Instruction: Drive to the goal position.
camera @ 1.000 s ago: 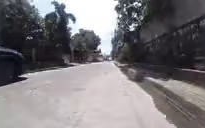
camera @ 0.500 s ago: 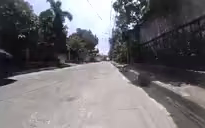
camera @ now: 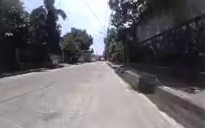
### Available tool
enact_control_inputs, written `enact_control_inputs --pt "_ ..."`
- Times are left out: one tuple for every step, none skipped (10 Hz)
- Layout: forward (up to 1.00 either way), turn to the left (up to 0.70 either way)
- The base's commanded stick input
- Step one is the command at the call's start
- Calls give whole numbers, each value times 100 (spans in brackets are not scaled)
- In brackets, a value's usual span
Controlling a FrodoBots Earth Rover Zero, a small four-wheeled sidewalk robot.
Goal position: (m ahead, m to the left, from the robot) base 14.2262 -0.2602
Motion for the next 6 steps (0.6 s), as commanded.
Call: enact_control_inputs --pt "100 0" --pt "100 -1" --pt "100 -17" --pt "100 -37" --pt "100 -40" --pt "100 -40"
